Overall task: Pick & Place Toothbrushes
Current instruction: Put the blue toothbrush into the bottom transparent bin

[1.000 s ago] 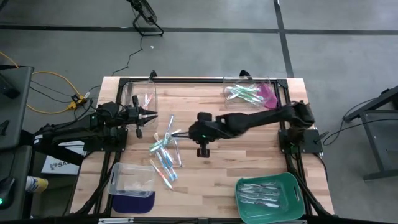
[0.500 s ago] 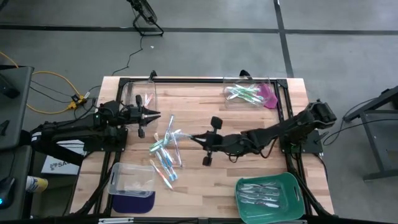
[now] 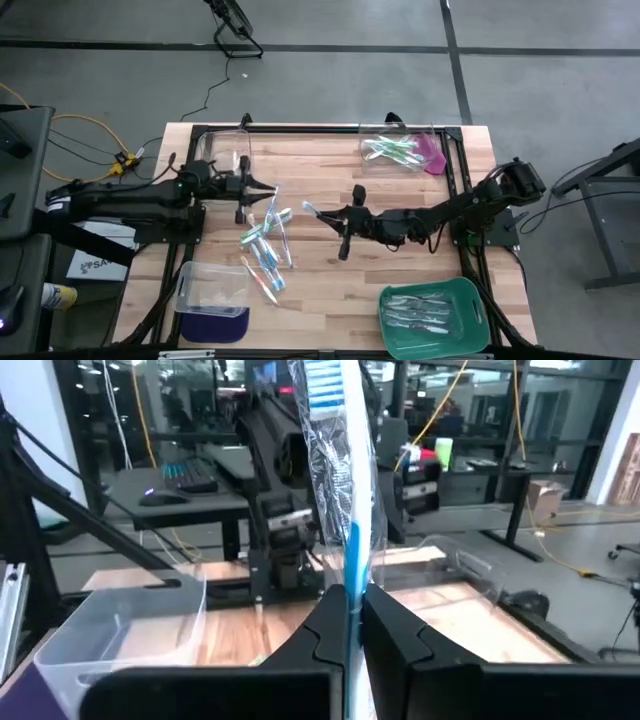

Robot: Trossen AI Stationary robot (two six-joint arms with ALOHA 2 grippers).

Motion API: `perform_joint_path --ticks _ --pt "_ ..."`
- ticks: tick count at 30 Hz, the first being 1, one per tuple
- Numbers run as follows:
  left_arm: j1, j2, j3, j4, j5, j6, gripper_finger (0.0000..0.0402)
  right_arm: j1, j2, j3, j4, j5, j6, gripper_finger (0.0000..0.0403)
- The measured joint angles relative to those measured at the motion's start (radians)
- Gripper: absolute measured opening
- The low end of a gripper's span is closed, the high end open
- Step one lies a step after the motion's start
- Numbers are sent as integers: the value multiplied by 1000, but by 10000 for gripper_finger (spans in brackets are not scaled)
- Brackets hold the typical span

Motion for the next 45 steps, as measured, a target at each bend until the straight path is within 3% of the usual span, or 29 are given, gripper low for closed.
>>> perform_joint_path --ticks 5,15,19,25,29,37,45 --pt "0 97 0 141 89 0 58 0 0 -7 16 1 3 8" --pt "-101 278 0 381 97 56 58 -4 1 -7 27 0 -5 8" --pt "-192 347 0 502 -1 115 58 -14 1 -7 32 -8 -5 8" --pt "-293 412 24 545 -293 126 63 -26 10 -6 40 -86 -23 8" --pt "-310 442 73 539 -285 130 96 -26 26 -6 40 -105 -32 8" --pt "-340 518 156 516 -251 123 198 -26 30 -6 70 -110 -84 9" --pt "-340 562 229 508 -251 119 225 -33 30 -6 37 -107 -103 9"
